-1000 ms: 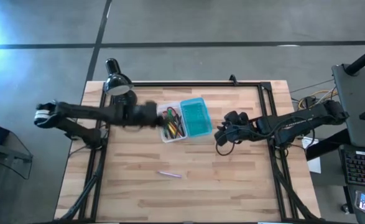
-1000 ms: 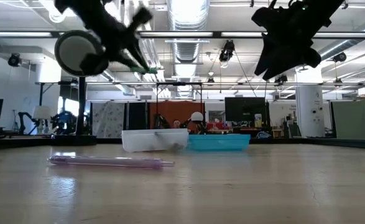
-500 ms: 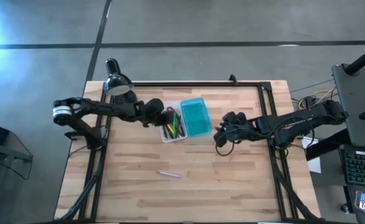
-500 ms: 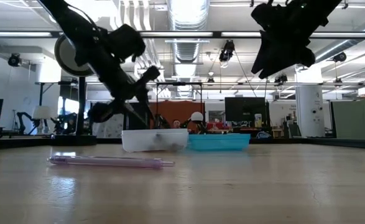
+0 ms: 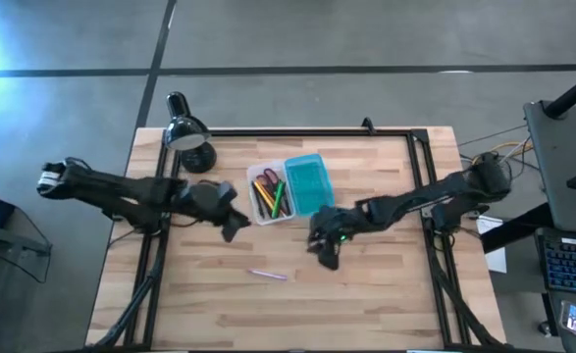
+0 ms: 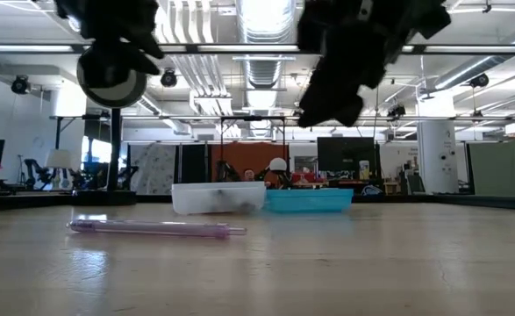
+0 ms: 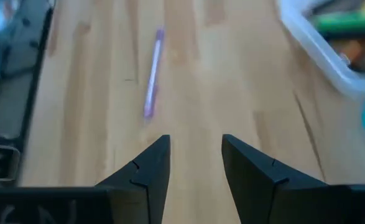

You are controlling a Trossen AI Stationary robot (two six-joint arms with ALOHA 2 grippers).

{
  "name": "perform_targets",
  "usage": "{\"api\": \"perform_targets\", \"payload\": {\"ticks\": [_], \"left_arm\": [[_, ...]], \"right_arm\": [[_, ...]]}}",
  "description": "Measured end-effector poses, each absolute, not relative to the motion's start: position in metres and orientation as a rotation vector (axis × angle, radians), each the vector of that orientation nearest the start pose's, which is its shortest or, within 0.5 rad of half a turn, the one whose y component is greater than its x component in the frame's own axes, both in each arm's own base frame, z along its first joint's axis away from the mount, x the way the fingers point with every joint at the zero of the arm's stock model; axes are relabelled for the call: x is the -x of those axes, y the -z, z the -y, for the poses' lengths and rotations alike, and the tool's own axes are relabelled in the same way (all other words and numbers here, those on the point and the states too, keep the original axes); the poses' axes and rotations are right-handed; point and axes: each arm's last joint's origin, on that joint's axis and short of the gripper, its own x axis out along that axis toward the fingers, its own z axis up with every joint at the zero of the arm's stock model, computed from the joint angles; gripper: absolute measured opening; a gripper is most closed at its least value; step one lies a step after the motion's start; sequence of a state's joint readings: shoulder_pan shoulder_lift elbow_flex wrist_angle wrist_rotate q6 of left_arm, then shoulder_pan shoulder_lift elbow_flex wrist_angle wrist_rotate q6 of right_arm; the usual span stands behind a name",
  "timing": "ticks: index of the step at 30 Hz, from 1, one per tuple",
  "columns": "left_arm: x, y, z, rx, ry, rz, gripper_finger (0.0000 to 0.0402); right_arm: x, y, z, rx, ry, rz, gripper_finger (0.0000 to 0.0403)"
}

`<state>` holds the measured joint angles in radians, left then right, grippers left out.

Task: Pick & place school supplies into a supply box
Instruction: Put the transparent purple pen into the supply box

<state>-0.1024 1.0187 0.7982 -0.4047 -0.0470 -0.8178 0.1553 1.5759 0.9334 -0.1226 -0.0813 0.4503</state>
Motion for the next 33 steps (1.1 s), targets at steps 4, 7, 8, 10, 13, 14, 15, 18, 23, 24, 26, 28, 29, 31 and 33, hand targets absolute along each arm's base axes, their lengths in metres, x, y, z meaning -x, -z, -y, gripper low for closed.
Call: {"api": "perform_targets", "payload": {"ticks": [4,7,8,10,13,14,15,18,23,24,26,28,29,31,33], "left_arm": [[-0.192,-0.28,0.036,0.765,-0.282,-0.607,0.0087],[-0.184,-0.283,0.043,0.763,-0.271,-0.6,0.0087],[-0.183,-0.284,0.046,0.755,-0.257,-0.6,0.0087],[-0.179,-0.283,0.049,0.72,-0.233,-0.62,0.0087],[-0.175,-0.284,0.053,0.672,-0.192,-0.644,0.0087],[-0.174,-0.283,0.053,0.651,-0.183,-0.656,0.0087],[-0.172,-0.283,0.054,0.634,-0.176,-0.663,0.0087],[-0.168,-0.285,0.053,0.595,-0.157,-0.66,0.0087],[-0.159,-0.286,0.049,0.54,-0.146,-0.68,0.0087],[-0.157,-0.287,0.049,0.532,-0.143,-0.683,0.0087],[-0.154,-0.286,0.048,0.52,-0.145,-0.694,0.0087],[-0.152,-0.285,0.047,0.515,-0.141,-0.692,0.0087],[-0.15,-0.284,0.046,0.514,-0.14,-0.698,0.0087],[-0.148,-0.283,0.046,0.512,-0.137,-0.705,0.0087],[-0.146,-0.281,0.046,0.513,-0.136,-0.706,0.0087]], "right_arm": [[-0.354,-0.192,-0.075,-0.191,-0.061,-0.797,0.0137],[-0.38,-0.182,-0.089,-0.184,-0.066,-0.806,0.0137],[-0.388,-0.177,-0.092,-0.201,-0.061,-0.818,0.0137],[-0.405,-0.166,-0.098,-0.25,-0.041,-0.834,0.0137],[-0.425,-0.149,-0.104,-0.316,0.002,-0.901,0.0137],[-0.431,-0.147,-0.107,-0.32,-0.005,-0.917,0.0137],[-0.436,-0.145,-0.111,-0.319,-0.014,-0.935,0.0137],[-0.449,-0.148,-0.127,-0.278,-0.043,-0.979,0.0139],[-0.463,-0.147,-0.149,-0.21,-0.041,-1.034,0.0163],[-0.467,-0.144,-0.151,-0.21,-0.027,-1.039,0.0169],[-0.473,-0.136,-0.152,-0.222,0.028,-1.058,0.018],[-0.479,-0.129,-0.15,-0.236,0.092,-1.088,0.0191],[-0.481,-0.126,-0.15,-0.231,0.13,-1.102,0.0195],[-0.486,-0.121,-0.15,-0.217,0.161,-1.133,0.0201],[-0.491,-0.115,-0.149,-0.216,0.158,-1.176,0.0198]]}}
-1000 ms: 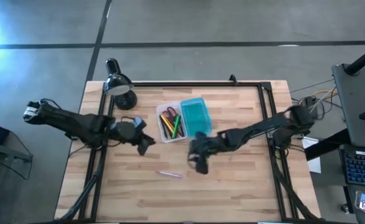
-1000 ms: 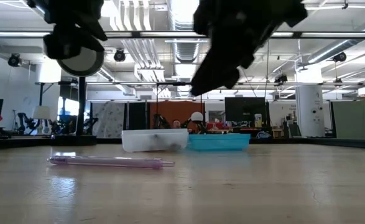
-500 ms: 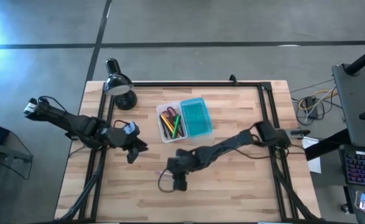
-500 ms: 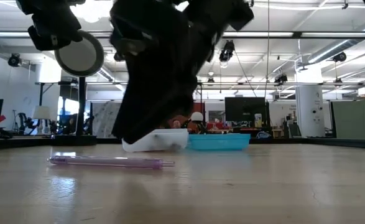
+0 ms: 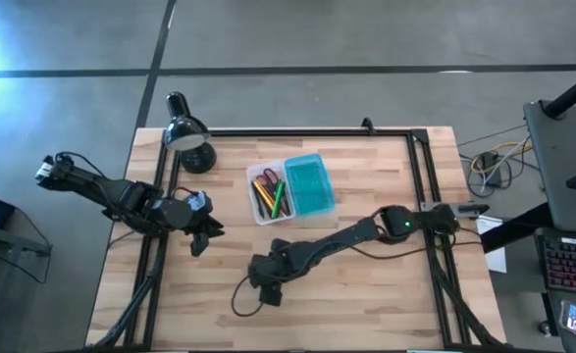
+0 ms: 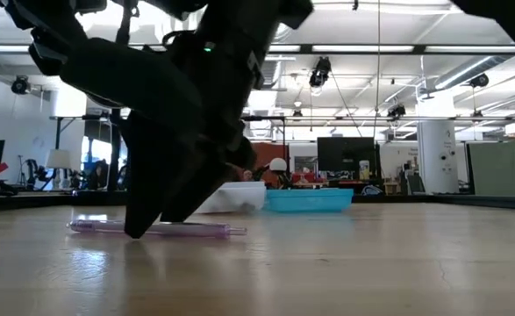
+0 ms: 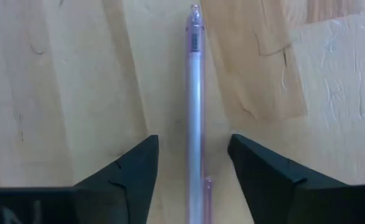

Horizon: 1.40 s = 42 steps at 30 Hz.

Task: Pick & place school supplies into a supply box
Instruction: Put the transparent purple pen into the supply box, then close the supply box

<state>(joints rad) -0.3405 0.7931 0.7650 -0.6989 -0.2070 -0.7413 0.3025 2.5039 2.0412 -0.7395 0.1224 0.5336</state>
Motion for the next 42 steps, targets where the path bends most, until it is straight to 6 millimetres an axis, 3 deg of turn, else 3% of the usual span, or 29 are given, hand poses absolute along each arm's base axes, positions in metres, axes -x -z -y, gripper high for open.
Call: {"api": "perform_targets", "payload": {"ticks": [3,8,10,13,16,19,21,23,26,29,33,38,40,42], "left_arm": [[-0.144,-0.276,0.045,0.522,-0.142,-0.713,0.0087],[-0.138,-0.266,0.043,0.533,-0.147,-0.735,0.0087],[-0.135,-0.262,0.043,0.538,-0.151,-0.746,0.0087],[-0.129,-0.255,0.042,0.556,-0.158,-0.757,0.0087],[-0.123,-0.245,0.041,0.599,-0.181,-0.771,0.0087],[-0.119,-0.233,0.04,0.651,-0.212,-0.776,0.0087],[-0.119,-0.226,0.039,0.693,-0.234,-0.748,0.0087],[-0.122,-0.22,0.04,0.738,-0.233,-0.692,0.0087],[-0.131,-0.215,0.042,0.811,-0.212,-0.558,0.0087],[-0.139,-0.214,0.043,0.865,-0.211,-0.409,0.0087],[-0.144,-0.213,0.04,0.882,-0.272,-0.277,0.0087],[-0.151,-0.217,0.039,0.891,-0.302,-0.26,0.0087],[-0.155,-0.22,0.041,0.841,-0.304,-0.273,0.0087],[-0.159,-0.22,0.041,0.828,-0.329,-0.3,0.0087]], "right_arm": [[-0.497,-0.112,-0.145,-0.229,0.142,-1.236,0.0157],[-0.501,-0.109,-0.132,-0.249,0.15,-1.301,0.0033],[-0.502,-0.112,-0.127,-0.267,0.162,-1.303,0.0024],[-0.503,-0.134,-0.117,-0.304,0.213,-1.25,0.0019],[-0.502,-0.157,-0.096,-0.258,0.387,-1.154,0.0017],[-0.498,-0.203,-0.063,-0.289,0.546,-0.99,0.0016],[-0.486,-0.247,-0.037,-0.392,0.591,-0.889,0.0015],[-0.477,-0.265,-0.008,-0.484,0.638,-0.84,0.0015],[-0.471,-0.254,0.038,-0.58,0.697,-0.859,0.0024],[-0.472,-0.212,0.069,-0.707,0.618,-0.982,0.0053],[-0.467,-0.205,0.084,-0.781,0.508,-1.012,0.0105],[-0.462,-0.197,0.084,-0.541,0.468,-1.072,0.0161],[-0.452,-0.219,0.076,-0.367,0.475,-1.047,0.0176],[-0.427,-0.26,0.069,-0.195,0.528,-0.973,0.0186]]}}
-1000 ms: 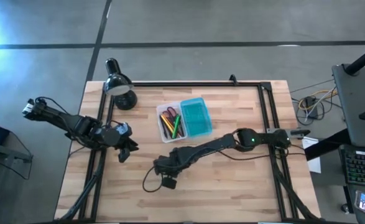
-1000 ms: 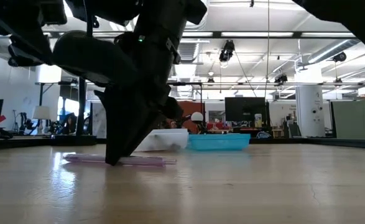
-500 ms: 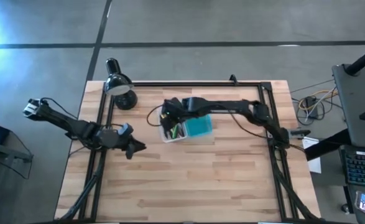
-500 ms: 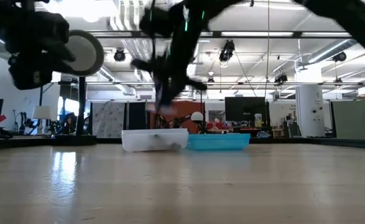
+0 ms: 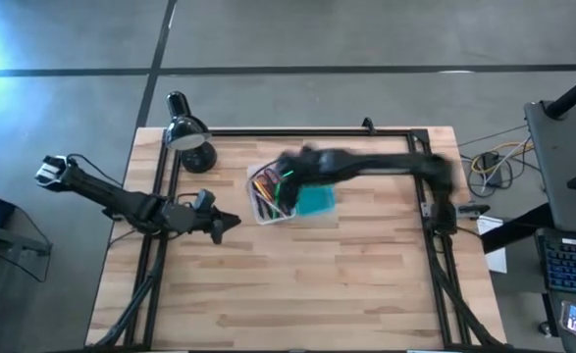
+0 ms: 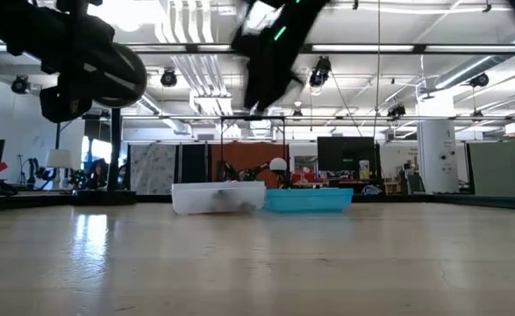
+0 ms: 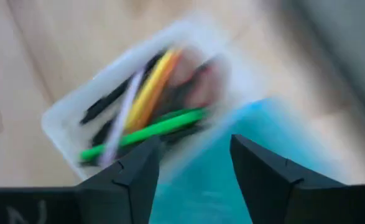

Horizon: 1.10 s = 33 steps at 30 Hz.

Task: Pick & place school supplies into a supply box
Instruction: Close the supply box

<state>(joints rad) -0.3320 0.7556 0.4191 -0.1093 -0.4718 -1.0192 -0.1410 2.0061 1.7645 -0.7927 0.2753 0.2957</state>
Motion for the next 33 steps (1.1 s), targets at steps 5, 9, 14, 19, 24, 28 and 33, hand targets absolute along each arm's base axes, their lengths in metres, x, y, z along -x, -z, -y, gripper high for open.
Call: {"api": "perform_targets", "payload": {"ticks": [5,9,14,19,24,28,33], "left_arm": [[-0.171,-0.228,0.037,0.909,-0.422,-0.259,0.0087],[-0.178,-0.245,0.028,0.947,-0.486,-0.186,0.0087],[-0.175,-0.214,0.014,1.092,-0.604,-0.481,0.0087],[-0.186,-0.206,0.005,1.1,-0.606,-0.488,0.0087],[-0.192,-0.186,-0.005,1.06,-0.671,-0.597,0.0087],[-0.196,-0.17,-0.01,1.05,-0.702,-0.678,0.0087],[-0.198,-0.157,-0.014,1.007,-0.723,-0.741,0.0087]], "right_arm": [[-0.346,-0.309,0.075,-0.163,0.642,-0.845,0.0188],[-0.291,-0.291,0.07,-0.37,0.734,-0.833,0.0183],[-0.259,-0.259,0.069,-0.636,0.757,-0.739,0.0176],[-0.257,-0.223,0.081,-0.898,0.762,-0.681,0.0168],[-0.262,-0.174,0.091,-1.072,0.767,-0.719,0.0167],[-0.273,-0.151,0.096,-1.126,0.739,-0.773,0.0167],[-0.292,-0.137,0.099,-1.165,0.736,-0.825,0.0166]]}}
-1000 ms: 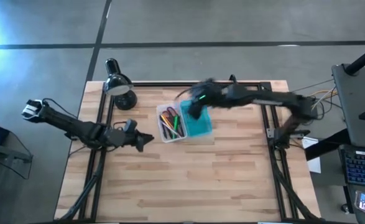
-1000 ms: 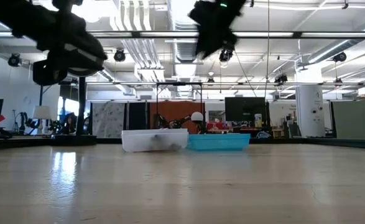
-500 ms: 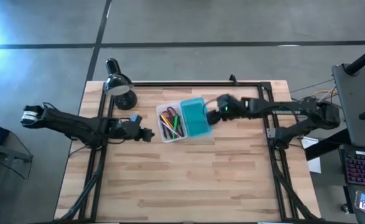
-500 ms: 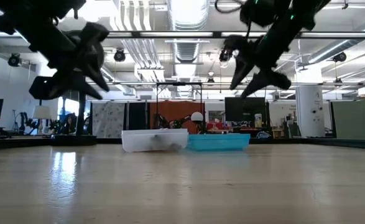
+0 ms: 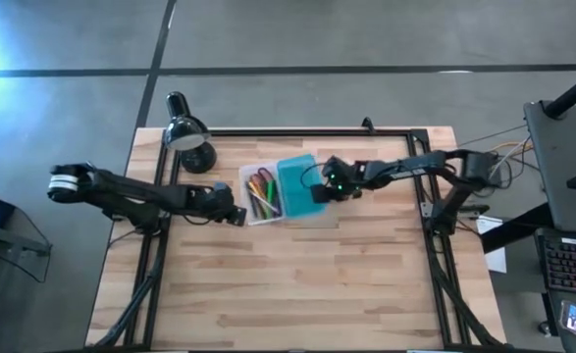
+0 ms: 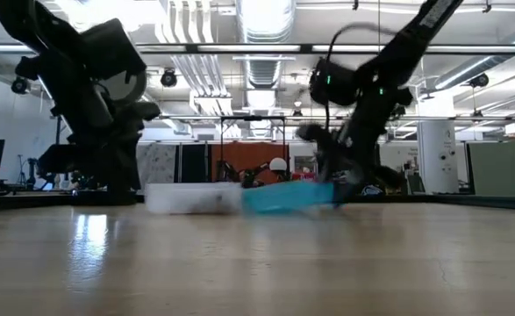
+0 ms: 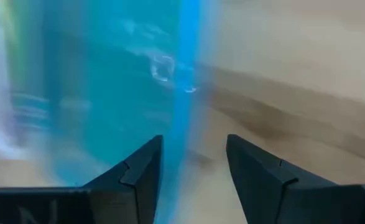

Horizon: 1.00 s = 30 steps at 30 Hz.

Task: Pick & place school supplies into a supply box
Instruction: Close the supply box

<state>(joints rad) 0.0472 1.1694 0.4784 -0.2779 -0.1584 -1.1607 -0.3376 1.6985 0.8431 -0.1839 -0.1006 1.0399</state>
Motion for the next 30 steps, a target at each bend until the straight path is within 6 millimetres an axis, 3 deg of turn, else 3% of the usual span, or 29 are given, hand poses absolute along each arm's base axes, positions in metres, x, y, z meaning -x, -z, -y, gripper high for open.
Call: {"api": "perform_targets", "payload": {"ticks": [2,8,19,25,30], "left_arm": [[-0.198,-0.153,-0.016,0.998,-0.734,-0.765,0.0087],[-0.202,-0.146,-0.023,0.943,-0.705,-0.784,0.0087],[-0.211,-0.143,-0.036,0.906,-0.642,-0.754,0.0087],[-0.211,-0.143,-0.036,0.895,-0.627,-0.766,0.0087],[-0.212,-0.144,-0.036,0.887,-0.612,-0.751,0.0087]], "right_arm": [[-0.295,-0.132,0.1,-1.159,0.734,-0.872,0.0166],[-0.306,-0.146,0.109,-1.091,0.767,-0.824,0.0158],[-0.307,-0.149,0.111,-1.06,0.769,-0.882,0.0072],[-0.317,-0.168,0.116,-0.986,0.755,-0.871,0.0022],[-0.331,-0.199,0.121,-0.899,0.721,-0.875,0.0016]]}}
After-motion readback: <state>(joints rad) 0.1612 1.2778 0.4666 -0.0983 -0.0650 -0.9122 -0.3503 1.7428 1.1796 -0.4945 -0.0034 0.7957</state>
